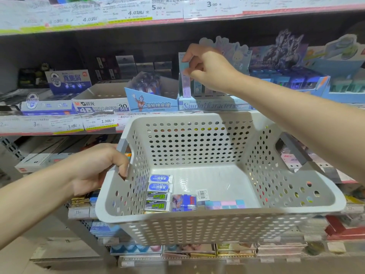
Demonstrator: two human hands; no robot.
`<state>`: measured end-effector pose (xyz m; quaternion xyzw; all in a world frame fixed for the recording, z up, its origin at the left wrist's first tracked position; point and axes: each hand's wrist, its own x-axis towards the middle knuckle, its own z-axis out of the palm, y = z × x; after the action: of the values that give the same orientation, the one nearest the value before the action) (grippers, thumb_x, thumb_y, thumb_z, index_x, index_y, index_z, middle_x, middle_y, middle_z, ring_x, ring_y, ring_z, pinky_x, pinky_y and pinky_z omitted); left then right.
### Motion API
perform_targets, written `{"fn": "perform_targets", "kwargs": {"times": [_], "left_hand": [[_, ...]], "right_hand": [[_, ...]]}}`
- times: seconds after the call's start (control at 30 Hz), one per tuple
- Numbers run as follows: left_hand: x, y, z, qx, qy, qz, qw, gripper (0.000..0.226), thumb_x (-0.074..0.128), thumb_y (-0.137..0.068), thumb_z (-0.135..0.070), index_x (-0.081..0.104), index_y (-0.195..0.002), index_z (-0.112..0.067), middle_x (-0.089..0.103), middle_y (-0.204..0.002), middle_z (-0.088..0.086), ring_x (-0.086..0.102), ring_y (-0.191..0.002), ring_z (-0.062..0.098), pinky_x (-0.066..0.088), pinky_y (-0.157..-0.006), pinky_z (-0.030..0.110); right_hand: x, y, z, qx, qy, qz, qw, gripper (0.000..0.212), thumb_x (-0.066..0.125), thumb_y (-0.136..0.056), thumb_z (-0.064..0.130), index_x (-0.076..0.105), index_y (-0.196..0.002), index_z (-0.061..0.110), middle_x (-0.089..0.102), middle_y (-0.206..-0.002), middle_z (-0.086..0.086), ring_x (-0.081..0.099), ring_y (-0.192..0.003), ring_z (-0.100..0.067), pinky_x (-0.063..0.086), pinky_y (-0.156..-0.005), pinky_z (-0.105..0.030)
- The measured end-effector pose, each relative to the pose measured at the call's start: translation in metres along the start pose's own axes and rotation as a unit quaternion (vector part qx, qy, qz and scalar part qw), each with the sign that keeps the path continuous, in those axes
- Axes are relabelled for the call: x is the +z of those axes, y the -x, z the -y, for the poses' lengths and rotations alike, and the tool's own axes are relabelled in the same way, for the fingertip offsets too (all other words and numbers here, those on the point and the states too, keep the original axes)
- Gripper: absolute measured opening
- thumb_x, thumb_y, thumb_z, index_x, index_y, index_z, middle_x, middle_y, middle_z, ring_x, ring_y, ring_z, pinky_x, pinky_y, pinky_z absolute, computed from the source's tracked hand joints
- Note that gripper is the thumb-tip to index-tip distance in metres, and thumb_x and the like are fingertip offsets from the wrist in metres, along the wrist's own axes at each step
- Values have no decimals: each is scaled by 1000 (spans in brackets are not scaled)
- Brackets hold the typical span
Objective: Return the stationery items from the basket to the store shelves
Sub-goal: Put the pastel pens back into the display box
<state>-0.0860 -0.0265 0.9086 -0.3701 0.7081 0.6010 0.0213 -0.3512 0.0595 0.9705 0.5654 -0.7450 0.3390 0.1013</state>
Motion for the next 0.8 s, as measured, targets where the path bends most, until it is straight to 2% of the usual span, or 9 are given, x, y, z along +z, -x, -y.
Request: {"fn": "perform_targets", "kwargs": {"times": [0.13, 0.2, 0.33, 0.47, 0.6, 0.7, 0.77, 0.8], "left_hand": [[0, 1, 0, 0, 3, 1, 1000, 70, 48, -42, 4, 54, -111, 13, 62, -82, 27, 61, -65, 35, 56, -56, 36], [-1, 1, 1, 0, 5, 4, 1000, 71, 49, -40, 4, 55, -110, 13, 63, -82, 28, 62, -65, 35, 56, -56, 36], [-3, 1, 2, 6, 4, -1, 1000, 87, 57, -23, -2, 57, -108, 12, 65, -83, 28, 63, -68, 37, 57, -59, 39], [-2, 2, 3, 10, -4, 2, 1000, 88, 58, -20, -5, 58, -107, 11, 66, -82, 28, 65, -66, 37, 57, -56, 38], [-1, 3, 1, 5, -9, 8, 1000, 73, 50, -37, 4, 57, -109, 12, 64, -79, 27, 63, -61, 34, 57, -54, 36], [-1, 3, 2, 4, -2, -1, 1000, 71, 48, -41, 4, 54, -111, 16, 61, -77, 26, 60, -58, 33, 55, -53, 33], [-1, 4, 2, 3, 3, -5, 1000, 70, 47, -41, 4, 55, -110, 16, 62, -72, 25, 61, -55, 32, 55, -53, 32], [-1, 4, 3, 3, 6, -5, 1000, 69, 47, -41, 4, 55, -109, 16, 62, -71, 25, 61, -54, 32, 55, -52, 32]], "right_hand": [[0, 0, -4, 1, -20, -18, 1000, 21, 57, -91, 11, 56, -111, 8, 60, -90, -4, 60, -84, -20, 49, -73, -19], [2, 1, -3, 1, -29, -29, 999, 21, 58, -90, 11, 57, -110, 8, 60, -90, -2, 61, -85, -18, 48, -71, -15], [1, 2, 0, 5, -33, -24, 999, 21, 58, -89, 10, 59, -109, 7, 63, -92, -3, 64, -89, -17, 51, -77, -17], [3, 6, 4, -5, 3, 2, 1000, 20, 56, -90, 10, 61, -109, 8, 65, -94, -5, 62, -85, -17, 48, -73, -16], [5, 12, 2, -45, 68, -27, 996, 25, 52, -88, 11, 68, -107, 5, 69, -101, -7, 60, -84, -16, 48, -79, -25], [0, 15, -4, -51, 82, -34, 995, 38, 42, -84, 6, 69, -111, 4, 67, -116, -12, 62, -105, -24, 48, -96, -34], [-4, 19, -7, -20, 79, -23, 996, 42, 37, -85, -3, 67, -113, 0, 63, -124, -12, 58, -109, -20, 40, -104, -24], [-6, 22, -8, -12, 79, -15, 997, 44, 35, -84, -7, 66, -115, -1, 62, -126, -12, 57, -111, -19, 35, -102, -18]]}}
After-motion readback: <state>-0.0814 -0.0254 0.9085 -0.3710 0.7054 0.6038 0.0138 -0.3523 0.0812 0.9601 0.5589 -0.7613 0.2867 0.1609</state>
